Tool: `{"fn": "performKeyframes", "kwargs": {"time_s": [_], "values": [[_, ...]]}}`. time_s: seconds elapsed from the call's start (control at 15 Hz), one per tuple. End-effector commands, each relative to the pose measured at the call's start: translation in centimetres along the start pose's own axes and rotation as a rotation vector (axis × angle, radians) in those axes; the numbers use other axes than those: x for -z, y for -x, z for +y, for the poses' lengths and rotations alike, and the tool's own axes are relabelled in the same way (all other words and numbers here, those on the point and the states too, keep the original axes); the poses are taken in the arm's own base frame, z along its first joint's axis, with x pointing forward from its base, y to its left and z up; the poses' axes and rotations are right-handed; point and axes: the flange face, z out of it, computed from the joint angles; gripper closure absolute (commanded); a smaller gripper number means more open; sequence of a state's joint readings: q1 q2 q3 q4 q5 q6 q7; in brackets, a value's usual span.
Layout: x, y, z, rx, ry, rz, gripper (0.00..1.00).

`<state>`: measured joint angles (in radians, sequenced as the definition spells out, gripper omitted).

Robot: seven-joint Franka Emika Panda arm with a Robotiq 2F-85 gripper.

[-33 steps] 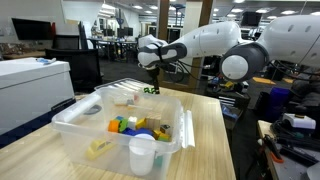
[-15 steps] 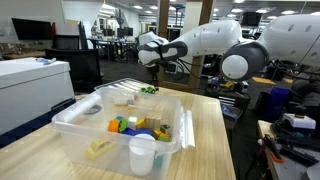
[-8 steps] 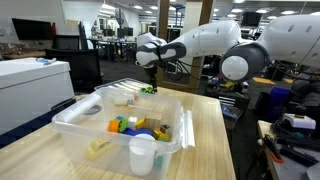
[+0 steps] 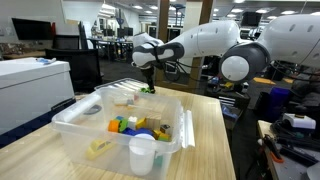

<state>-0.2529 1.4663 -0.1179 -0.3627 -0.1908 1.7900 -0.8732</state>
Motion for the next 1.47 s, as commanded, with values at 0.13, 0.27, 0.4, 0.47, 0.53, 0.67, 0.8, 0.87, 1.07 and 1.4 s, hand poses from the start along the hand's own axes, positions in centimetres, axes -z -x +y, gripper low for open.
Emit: {"fn": "performKeyframes", "kwargs": {"time_s": [0.13,0.27,0.4,0.47,0.53,0.67,0.8,0.87,1.07,1.4], "values": [[0.2,0.9,0.6,0.035,-0.015,0.004,0.0],[0.2,1.0,0.7,0.014,-0.016,0.004,0.0],[0.2,1.0,0.6,0.023,-0.018,-0.005,0.0],[0.1,0.9,0.5,0.034,-0.015,-0.013,0.0],[0.1,0.8,0.4,0.035,-0.013,-0.014,0.0],[0.2,0.5,0.1,0.022,-0.018,-0.016,0.0],[0.6,0.3,-0.1,-0.01,-0.03,-0.013,0.0],[0.7,0.2,0.0,-0.028,-0.015,-0.008,0.0],[0.6,-0.2,0.0,-0.076,0.002,0.002,0.0],[0.7,-0.6,0.8,-0.209,0.092,0.05,0.0]]}}
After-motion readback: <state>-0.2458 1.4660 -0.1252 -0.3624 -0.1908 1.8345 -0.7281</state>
